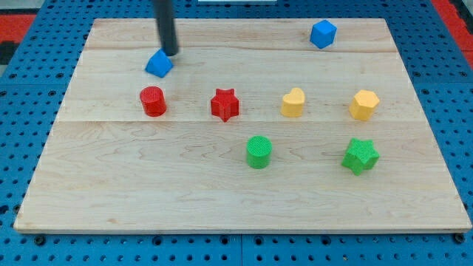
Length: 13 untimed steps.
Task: Move the blue triangle left beside the red circle
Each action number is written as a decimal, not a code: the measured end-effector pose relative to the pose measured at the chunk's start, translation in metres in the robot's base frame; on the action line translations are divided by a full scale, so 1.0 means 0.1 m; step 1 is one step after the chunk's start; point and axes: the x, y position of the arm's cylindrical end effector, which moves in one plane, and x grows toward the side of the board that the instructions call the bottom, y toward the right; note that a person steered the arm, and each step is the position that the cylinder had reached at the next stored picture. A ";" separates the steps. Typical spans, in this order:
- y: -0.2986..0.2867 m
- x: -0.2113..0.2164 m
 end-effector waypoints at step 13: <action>0.06 0.64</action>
